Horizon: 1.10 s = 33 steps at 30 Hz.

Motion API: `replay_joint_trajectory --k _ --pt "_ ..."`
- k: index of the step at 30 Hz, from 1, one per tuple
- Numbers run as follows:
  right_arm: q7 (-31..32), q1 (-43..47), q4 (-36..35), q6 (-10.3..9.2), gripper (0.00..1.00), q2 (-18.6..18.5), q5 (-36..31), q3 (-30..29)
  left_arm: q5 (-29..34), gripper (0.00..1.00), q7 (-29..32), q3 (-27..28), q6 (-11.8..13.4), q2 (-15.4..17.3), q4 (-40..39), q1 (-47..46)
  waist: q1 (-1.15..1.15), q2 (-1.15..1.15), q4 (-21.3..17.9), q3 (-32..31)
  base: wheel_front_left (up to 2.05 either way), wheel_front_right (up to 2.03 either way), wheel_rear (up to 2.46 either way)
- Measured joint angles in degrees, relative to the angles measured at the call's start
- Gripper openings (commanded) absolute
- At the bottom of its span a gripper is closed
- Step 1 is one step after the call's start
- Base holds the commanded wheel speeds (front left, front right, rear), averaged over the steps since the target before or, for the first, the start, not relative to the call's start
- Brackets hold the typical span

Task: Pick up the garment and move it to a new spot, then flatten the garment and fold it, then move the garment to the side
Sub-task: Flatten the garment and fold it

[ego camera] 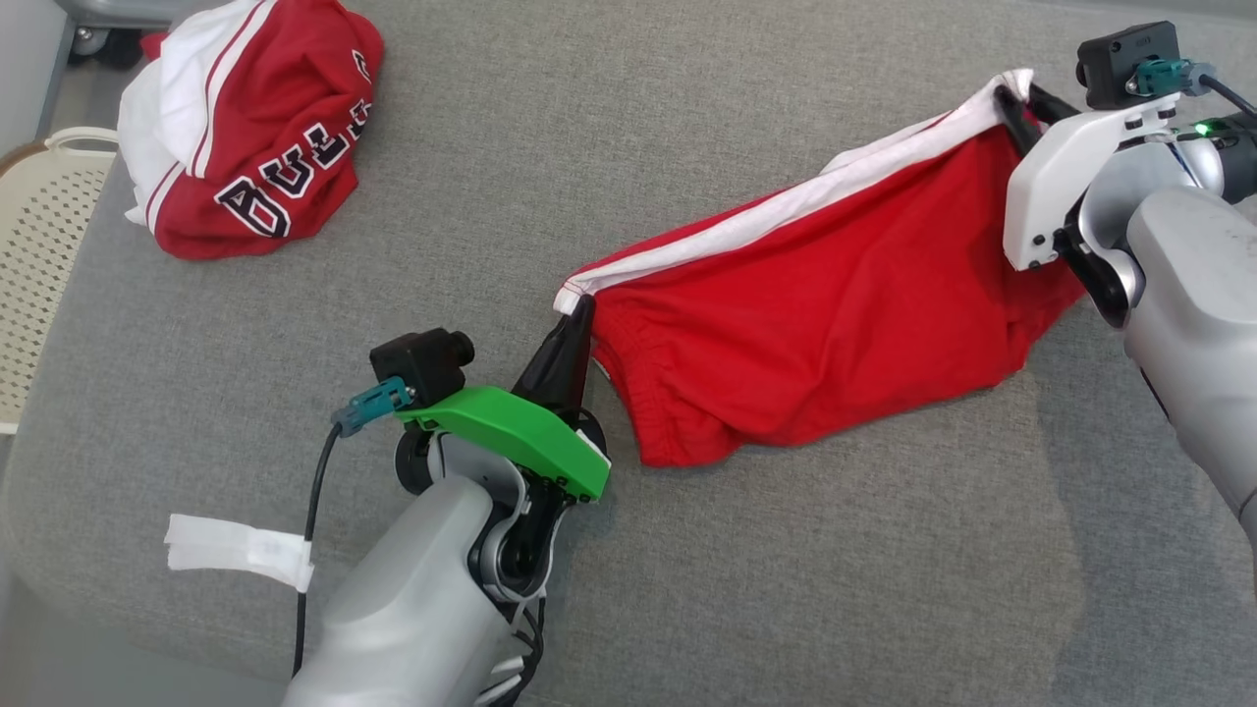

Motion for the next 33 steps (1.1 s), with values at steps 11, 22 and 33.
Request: replay_joint_trajectory --k 11,22,33 --pt "-2.2 -2.0 0.5 0.0 1.0 -1.3 4.0 5.2 4.7 1.0 -0.1 2.3 0.2 0.4 -3.0 2.7 0.0 0.0 -0.6 -1.1 0.0 0.0 0.0" --pt "-6.9 -1.2 -2.0 0.0 1.0 -3.2 9.2 8.9 6.9 1.0 -0.1 3.8 2.2 3.4 -11.0 9.9 0.0 0.0 -2.3 -3.1 0.0 0.0 0.0" --pt "-8.2 4.6 -1.4 0.0 1.0 -3.3 14.0 10.6 11.1 1.0 -0.1 5.6 5.8 6.0 -20.4 14.9 0.0 0.0 -4.2 -6.3 0.0 0.0 0.0"
